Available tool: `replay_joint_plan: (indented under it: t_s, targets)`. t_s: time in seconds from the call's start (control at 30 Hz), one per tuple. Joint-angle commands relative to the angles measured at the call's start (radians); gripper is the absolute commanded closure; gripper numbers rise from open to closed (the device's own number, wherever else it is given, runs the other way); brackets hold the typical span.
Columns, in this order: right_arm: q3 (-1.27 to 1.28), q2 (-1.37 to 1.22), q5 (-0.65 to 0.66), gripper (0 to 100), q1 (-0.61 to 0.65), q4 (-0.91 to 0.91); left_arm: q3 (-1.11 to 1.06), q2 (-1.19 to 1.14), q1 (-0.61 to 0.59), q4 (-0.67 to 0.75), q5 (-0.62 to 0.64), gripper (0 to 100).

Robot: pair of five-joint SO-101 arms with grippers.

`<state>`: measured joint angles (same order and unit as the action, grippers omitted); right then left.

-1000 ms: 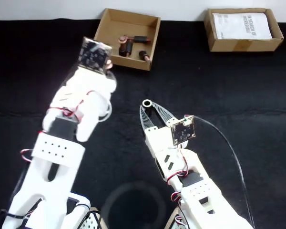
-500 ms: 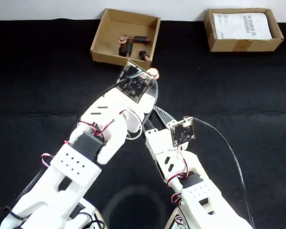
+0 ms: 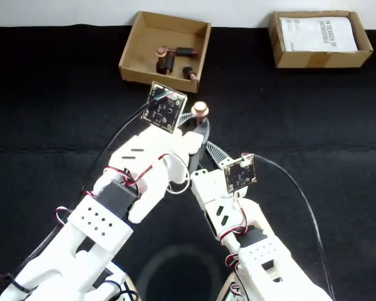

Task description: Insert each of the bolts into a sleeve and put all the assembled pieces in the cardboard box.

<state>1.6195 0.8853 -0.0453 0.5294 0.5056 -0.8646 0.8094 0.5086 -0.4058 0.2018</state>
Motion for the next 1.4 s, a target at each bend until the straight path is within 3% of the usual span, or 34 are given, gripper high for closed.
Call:
replay_joint_plan:
  t_s: [0.0, 0.17, 0.4, 0.73, 0.93, 1.37]
  targets:
    - [-0.008, 0.035, 0.005, 99.2, -0.001, 0.022, 0.002, 0.033, -0.018, 0.009, 0.009, 99]
    - [-0.005, 0.035, 0.005, 99.2, -0.001, 0.022, 0.004, 0.031, -0.028, 0.011, 0.009, 99]
    - [-0.005, 0.035, 0.005, 99.2, 0.001, 0.022, 0.001, 0.027, -0.021, 0.129, 0.006, 99]
    - [-0.005, 0.035, 0.005, 99.2, 0.001, 0.022, -0.077, 0.028, -0.041, 0.140, 0.003, 99]
    - [-0.005, 0.036, 0.005, 99.2, 0.001, 0.022, -0.151, 0.028, -0.068, 0.278, 0.003, 99]
    - [-0.005, 0.036, 0.005, 99.2, 0.001, 0.022, -0.278, 0.030, -0.038, 0.278, 0.011, 99]
